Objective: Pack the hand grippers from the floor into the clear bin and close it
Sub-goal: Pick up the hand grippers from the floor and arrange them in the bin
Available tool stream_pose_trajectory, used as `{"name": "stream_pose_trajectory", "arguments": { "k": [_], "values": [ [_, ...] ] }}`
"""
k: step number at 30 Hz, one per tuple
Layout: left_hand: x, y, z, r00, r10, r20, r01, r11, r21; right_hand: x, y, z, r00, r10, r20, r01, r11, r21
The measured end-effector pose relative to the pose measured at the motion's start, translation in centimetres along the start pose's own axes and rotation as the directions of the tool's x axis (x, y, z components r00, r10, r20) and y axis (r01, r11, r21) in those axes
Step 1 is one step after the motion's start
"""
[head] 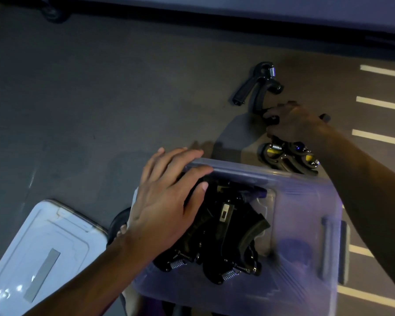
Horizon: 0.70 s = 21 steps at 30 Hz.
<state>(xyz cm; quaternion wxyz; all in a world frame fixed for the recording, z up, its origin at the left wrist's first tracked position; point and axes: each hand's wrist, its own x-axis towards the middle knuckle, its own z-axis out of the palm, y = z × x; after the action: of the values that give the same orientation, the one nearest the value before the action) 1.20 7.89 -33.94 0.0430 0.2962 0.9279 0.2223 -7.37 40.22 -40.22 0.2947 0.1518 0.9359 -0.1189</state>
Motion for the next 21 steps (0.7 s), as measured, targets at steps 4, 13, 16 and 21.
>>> {"name": "stream_pose_trajectory", "arguments": {
  "k": [4, 13, 16, 21],
  "values": [
    [0.0, 0.0, 0.1, 1.0, 0.003, -0.008, -0.003, 1.0, -0.002, -0.1, 0.4, 0.3, 0.998, -0.047, 0.037, 0.048, 0.998, -0.04],
    [-0.3, -0.1, 0.1, 0.998, 0.026, -0.05, -0.027, 0.999, -0.028, -3.3, 1.3, 0.1, 0.971, -0.111, -0.211, 0.126, 0.99, 0.058],
    [-0.4, -0.1, 0.2, 0.997, 0.037, -0.061, -0.038, 0.999, -0.016, -5.4, 1.1, -0.3, 0.935, -0.113, -0.335, 0.199, 0.952, 0.234],
    [-0.6, -0.1, 0.4, 0.995, 0.062, -0.074, -0.062, 0.998, -0.002, -11.1, 0.2, -1.6, 0.774, -0.134, -0.619, 0.433, 0.825, 0.362]
  ]
}}
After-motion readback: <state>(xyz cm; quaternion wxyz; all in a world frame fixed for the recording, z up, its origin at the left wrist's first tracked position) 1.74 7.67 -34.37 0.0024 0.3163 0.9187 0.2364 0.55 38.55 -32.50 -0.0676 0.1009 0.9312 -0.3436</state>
